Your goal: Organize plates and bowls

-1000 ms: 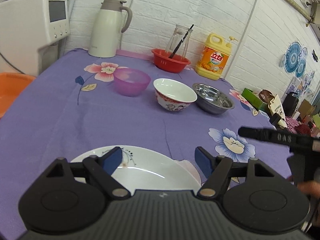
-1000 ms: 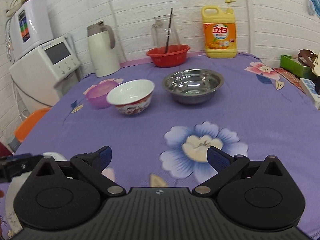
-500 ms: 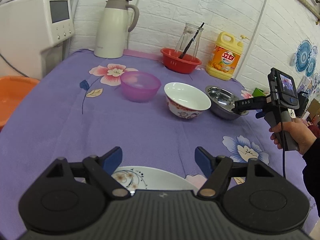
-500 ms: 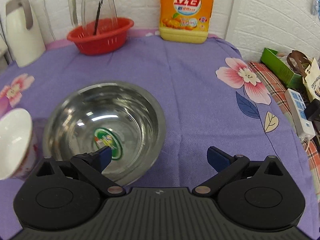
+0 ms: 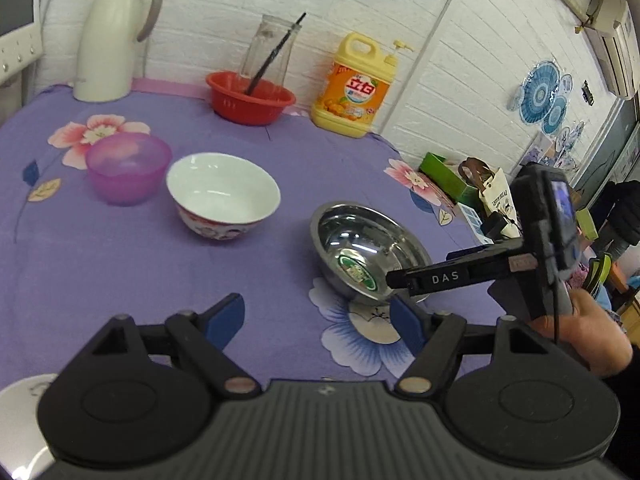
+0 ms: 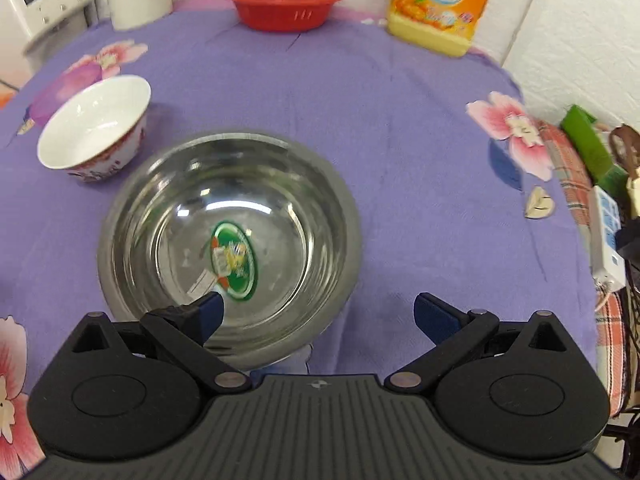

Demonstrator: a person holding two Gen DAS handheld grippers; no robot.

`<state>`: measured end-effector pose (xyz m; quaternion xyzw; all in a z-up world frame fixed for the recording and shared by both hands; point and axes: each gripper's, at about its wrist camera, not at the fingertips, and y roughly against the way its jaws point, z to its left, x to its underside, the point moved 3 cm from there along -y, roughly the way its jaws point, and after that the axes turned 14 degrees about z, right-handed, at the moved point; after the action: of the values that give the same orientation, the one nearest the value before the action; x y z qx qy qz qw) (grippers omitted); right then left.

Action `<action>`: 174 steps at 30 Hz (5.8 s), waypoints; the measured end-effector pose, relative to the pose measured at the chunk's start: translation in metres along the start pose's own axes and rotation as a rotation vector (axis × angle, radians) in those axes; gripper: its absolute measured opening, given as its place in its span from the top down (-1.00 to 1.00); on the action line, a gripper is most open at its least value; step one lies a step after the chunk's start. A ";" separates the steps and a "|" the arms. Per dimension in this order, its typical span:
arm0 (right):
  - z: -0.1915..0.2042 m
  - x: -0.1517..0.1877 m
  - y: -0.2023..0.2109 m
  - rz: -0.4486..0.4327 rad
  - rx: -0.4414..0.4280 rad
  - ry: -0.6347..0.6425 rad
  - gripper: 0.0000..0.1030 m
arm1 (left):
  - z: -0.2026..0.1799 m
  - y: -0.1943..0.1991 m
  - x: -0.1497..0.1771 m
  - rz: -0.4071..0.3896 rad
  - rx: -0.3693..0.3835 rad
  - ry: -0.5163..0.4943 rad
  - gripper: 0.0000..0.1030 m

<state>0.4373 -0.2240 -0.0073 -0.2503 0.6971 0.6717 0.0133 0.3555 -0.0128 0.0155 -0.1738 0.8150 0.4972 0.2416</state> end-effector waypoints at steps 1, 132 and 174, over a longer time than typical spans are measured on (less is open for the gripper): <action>-0.002 0.005 0.004 -0.043 -0.005 -0.025 -1.00 | -0.002 -0.012 -0.006 0.019 0.015 0.029 -0.41; 0.092 -0.110 -0.058 -0.166 -0.123 0.209 -1.00 | 0.134 -0.079 -0.099 0.048 -0.178 0.339 -0.47; 0.081 0.047 0.063 -0.232 -0.146 0.153 -0.42 | -0.017 0.006 0.017 0.006 0.050 0.190 0.53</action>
<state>0.3472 -0.1649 0.0270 -0.3799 0.6118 0.6935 0.0193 0.3345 -0.0261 0.0173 -0.2117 0.8468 0.4588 0.1662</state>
